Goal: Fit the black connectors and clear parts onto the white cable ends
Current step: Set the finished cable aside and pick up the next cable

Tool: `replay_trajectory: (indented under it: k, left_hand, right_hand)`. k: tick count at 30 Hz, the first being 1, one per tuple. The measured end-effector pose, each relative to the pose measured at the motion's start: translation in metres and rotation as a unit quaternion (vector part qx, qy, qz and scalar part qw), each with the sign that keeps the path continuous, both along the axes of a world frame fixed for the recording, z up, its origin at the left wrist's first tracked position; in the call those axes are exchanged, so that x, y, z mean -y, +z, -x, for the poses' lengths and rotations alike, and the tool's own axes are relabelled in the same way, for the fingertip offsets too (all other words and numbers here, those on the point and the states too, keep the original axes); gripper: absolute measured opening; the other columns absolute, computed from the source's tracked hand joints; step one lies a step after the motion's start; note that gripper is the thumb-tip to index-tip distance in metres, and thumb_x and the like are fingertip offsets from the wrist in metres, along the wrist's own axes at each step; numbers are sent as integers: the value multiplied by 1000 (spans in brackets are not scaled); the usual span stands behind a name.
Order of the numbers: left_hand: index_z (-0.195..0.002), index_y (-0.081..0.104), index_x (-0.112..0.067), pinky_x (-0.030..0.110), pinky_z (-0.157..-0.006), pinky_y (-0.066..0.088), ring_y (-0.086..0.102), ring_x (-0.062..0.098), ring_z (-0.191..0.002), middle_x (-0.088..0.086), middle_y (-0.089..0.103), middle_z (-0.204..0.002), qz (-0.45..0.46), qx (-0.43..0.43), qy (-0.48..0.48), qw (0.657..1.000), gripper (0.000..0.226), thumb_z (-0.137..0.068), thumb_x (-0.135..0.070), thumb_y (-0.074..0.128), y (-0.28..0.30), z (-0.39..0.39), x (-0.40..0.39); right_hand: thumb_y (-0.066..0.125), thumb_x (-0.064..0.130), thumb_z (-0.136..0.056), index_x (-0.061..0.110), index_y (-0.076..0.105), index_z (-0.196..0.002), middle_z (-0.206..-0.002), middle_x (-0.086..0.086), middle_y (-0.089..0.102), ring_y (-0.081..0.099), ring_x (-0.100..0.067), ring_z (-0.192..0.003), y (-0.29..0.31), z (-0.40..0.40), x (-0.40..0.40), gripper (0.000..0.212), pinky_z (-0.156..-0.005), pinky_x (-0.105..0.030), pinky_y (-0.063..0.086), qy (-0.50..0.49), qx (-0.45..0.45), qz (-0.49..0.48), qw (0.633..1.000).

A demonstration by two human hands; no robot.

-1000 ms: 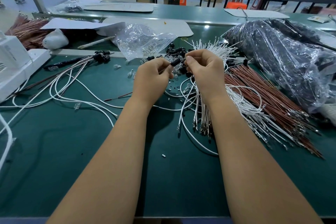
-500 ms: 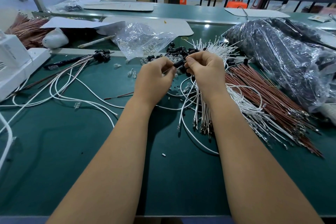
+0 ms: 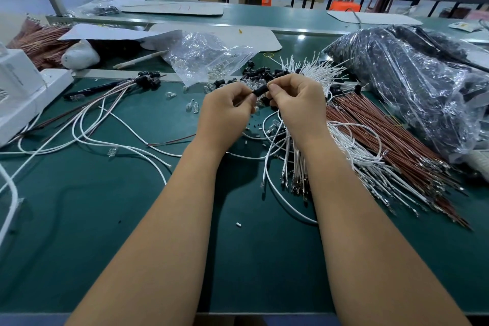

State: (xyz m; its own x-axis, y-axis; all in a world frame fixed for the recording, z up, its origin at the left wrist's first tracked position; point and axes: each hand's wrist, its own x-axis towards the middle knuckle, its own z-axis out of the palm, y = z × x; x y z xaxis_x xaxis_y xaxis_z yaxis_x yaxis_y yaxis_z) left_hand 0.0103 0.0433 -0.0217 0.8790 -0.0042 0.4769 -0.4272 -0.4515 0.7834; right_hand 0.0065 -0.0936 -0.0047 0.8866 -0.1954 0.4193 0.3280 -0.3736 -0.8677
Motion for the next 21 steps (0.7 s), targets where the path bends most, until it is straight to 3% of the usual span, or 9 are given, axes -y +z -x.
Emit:
replay_trajectory:
  k: [4,8,17,21]
  left_hand:
    - [-78,67,-10,23,-52,41,51,7,-52,0,67,-64,38,-14,1,999,13,-90,-11,60,1,0,1]
    - [-82,68,-10,29,-56,45,55,22,-55,8,68,-66,46,-15,-4,999,11,-89,-14,62,1,1,2]
    - [-92,67,-6,29,-76,51,62,15,-83,2,67,-84,22,4,1,1000,11,-89,-16,65,6,2,-1]
    - [-92,69,-4,21,-69,49,60,8,-71,5,68,-80,44,-27,-31,998,9,-89,-12,67,9,3,0]
  right_hand:
    - [63,8,-88,13,73,-92,-77,3,68,66,-15,-73,-1,3,-2,12,-72,-37,56,-21,33,68,997]
    - [64,8,-85,12,73,-90,-69,12,64,60,-2,-64,-1,5,-4,11,-66,-25,54,-26,54,100,993]
    - [73,19,-84,11,74,-84,-72,5,68,65,-10,-68,-1,7,-6,9,-68,-34,55,-30,84,95,991]
    - [71,17,-85,12,72,-86,-72,8,65,64,-10,-69,-1,5,-5,6,-69,-35,55,-29,77,91,992]
